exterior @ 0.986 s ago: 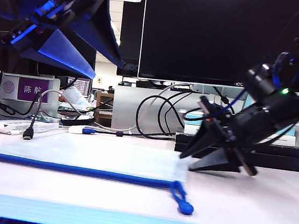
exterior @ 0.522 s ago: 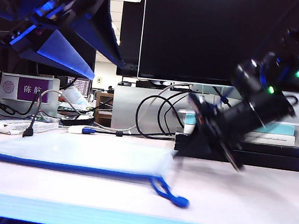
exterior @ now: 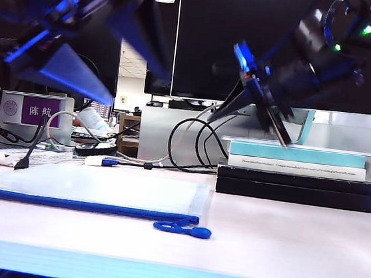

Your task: Pick up the transparent plastic file bag with a blue zipper and open its zipper.

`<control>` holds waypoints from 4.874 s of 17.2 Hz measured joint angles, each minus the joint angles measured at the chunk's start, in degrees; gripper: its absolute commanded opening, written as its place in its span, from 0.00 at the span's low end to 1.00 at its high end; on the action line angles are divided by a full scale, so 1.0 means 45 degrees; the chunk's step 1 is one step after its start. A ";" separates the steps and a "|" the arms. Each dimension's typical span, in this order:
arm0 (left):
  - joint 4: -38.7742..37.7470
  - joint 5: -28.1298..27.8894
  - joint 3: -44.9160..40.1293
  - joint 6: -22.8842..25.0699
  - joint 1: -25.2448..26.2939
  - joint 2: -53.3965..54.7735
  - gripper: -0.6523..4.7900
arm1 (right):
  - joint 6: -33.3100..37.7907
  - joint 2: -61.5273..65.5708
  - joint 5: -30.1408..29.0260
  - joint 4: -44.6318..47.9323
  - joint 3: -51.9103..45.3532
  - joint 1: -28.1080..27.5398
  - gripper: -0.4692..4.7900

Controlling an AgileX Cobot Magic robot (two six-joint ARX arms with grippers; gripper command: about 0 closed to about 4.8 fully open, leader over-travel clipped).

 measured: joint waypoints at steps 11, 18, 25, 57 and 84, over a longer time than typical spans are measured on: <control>-0.0758 -0.2419 0.0000 0.1035 -0.0019 0.0000 1.00 | -0.1991 0.0622 0.1093 -0.5921 -0.0136 0.0559 0.46; -0.1044 -0.2424 0.0000 0.1035 -0.0019 0.0000 1.00 | -0.1991 0.1530 0.0971 -0.5950 -0.0117 0.1005 0.46; -0.1039 -0.2395 0.0000 0.1035 -0.0019 -0.0005 1.00 | -0.1161 0.1987 0.0136 -0.4619 -0.0083 0.1253 0.45; 0.6300 -0.6431 -0.1841 0.0787 -0.3308 0.0005 0.78 | 0.2608 -0.1690 -0.4483 -0.0831 0.0068 0.2225 0.07; 0.4911 -0.4784 -0.1826 0.0874 -0.4405 -0.0597 0.94 | 0.4425 -0.1700 -0.4911 0.1054 0.0063 0.2263 0.07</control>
